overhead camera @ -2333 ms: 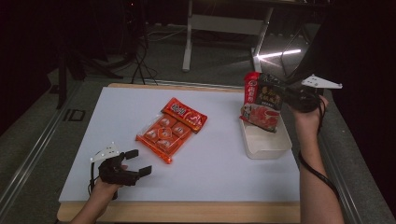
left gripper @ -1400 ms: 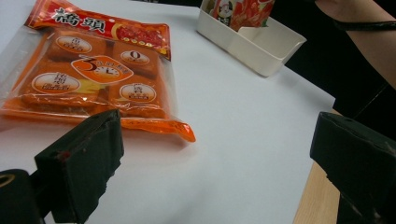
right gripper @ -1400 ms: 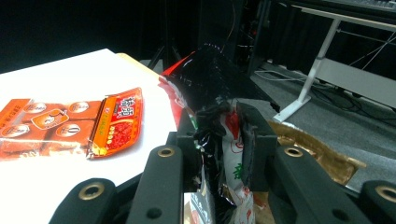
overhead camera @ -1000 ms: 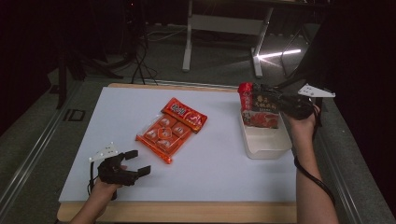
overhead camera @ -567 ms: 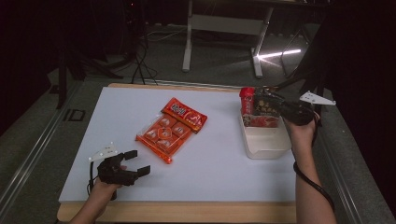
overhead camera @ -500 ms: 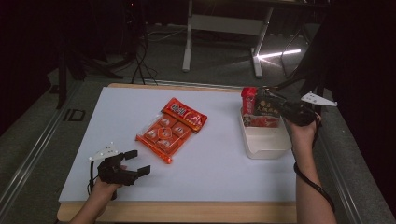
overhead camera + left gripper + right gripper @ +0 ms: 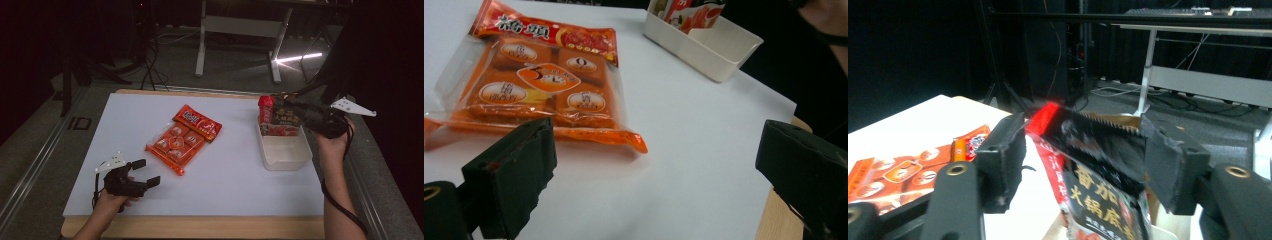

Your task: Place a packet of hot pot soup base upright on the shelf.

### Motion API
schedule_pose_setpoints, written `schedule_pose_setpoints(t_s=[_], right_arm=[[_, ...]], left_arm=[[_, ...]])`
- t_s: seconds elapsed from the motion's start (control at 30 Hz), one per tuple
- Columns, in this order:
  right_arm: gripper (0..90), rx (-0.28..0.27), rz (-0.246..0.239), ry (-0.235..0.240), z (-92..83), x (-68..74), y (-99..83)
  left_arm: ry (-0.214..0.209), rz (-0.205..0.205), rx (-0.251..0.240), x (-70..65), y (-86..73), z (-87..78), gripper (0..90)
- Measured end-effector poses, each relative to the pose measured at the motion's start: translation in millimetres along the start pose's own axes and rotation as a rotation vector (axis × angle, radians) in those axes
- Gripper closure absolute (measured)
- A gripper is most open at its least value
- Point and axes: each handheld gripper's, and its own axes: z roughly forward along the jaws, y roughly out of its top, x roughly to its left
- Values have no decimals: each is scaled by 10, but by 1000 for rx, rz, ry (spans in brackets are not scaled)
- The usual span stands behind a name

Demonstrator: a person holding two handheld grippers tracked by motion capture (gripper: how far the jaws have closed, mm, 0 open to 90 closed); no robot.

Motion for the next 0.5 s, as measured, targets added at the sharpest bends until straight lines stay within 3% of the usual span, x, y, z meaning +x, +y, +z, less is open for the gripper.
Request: schedule_pose_setpoints(t_s=[0.23,0.37,0.5], right_arm=[[335,-53,-35,6,-153,217,78],[335,-30,-27,42,-173,363,86],[322,-7,-14,97,-148,528,-24]], left_arm=[[-29,-13,42,-2,11,24,43],[-16,5,60,-14,22,46,43],[-9,2,71,-2,18,51,43]])
